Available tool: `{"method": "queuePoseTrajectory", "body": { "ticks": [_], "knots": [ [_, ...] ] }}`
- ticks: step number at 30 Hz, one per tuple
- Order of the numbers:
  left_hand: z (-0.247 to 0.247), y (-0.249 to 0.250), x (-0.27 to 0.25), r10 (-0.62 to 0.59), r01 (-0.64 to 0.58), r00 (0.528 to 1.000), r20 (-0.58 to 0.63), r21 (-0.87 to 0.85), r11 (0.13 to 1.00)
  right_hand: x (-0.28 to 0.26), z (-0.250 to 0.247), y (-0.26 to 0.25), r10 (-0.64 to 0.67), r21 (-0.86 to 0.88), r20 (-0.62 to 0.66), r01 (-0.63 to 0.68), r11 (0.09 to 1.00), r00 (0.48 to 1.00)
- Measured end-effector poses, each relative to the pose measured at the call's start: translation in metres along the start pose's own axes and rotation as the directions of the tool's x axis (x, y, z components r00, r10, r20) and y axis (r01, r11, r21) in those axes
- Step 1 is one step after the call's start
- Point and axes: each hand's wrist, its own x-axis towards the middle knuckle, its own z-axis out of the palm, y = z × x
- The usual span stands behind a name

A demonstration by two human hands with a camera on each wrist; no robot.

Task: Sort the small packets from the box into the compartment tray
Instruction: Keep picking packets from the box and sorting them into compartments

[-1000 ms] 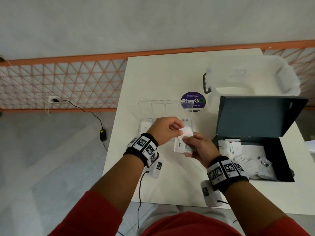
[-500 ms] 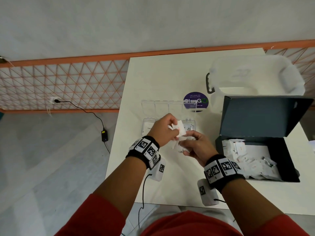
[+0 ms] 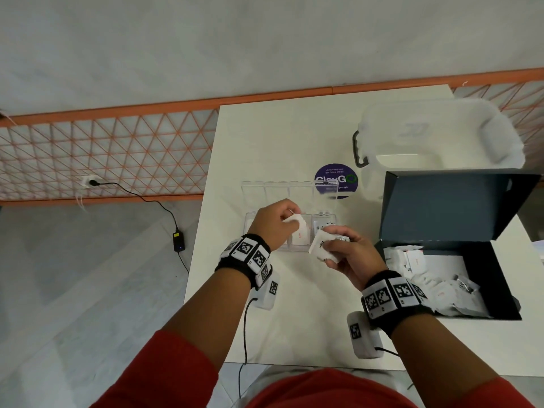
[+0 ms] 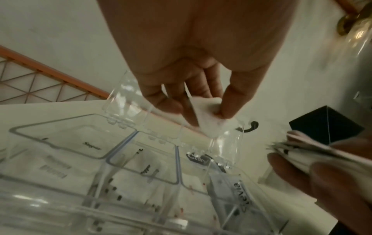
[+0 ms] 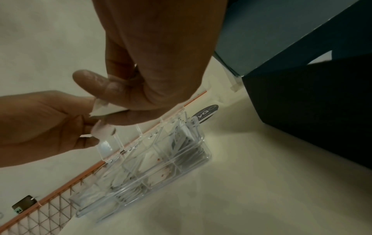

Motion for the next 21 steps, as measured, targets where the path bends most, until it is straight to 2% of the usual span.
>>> {"method": "queuePoseTrajectory", "body": {
  "ticks": [4,6,9,12,16,19,21],
  "knots": [
    [0.01,-0.007,0.008,-0.058,0.061,0.997,-0.052,0.048,0.997,0.002,-0.008,0.0,0.006,0.003,-0.002,-0.006,1.0,1.0],
    [0.016,-0.01,0.012,-0.053,0.055,0.998,-0.024,0.091,0.994,0.003,-0.011,-0.001,0.007,0.003,-0.001,-0.007,1.0,1.0],
    [0.026,-0.017,0.02,-0.039,0.025,0.998,0.051,0.25,0.968,0.005,-0.016,-0.003,0.007,0.007,-0.003,-0.007,1.0,1.0],
    [0.034,-0.023,0.025,-0.017,-0.022,0.996,0.086,0.433,0.901,0.007,-0.02,-0.004,0.012,0.014,-0.004,-0.012,1.0,1.0],
    [0.041,-0.024,0.03,0.107,-0.169,0.985,0.135,0.644,0.746,0.009,-0.024,-0.007,0.014,0.024,-0.007,-0.014,1.0,1.0],
    [0.045,-0.023,0.03,0.154,-0.218,0.976,0.155,0.706,0.674,0.01,-0.025,-0.009,0.013,0.028,-0.008,-0.013,1.0,1.0],
    [0.044,-0.021,0.029,0.156,-0.222,0.975,0.159,0.699,0.68,0.01,-0.025,-0.011,0.011,0.027,-0.009,-0.01,1.0,1.0]
  ]
}}
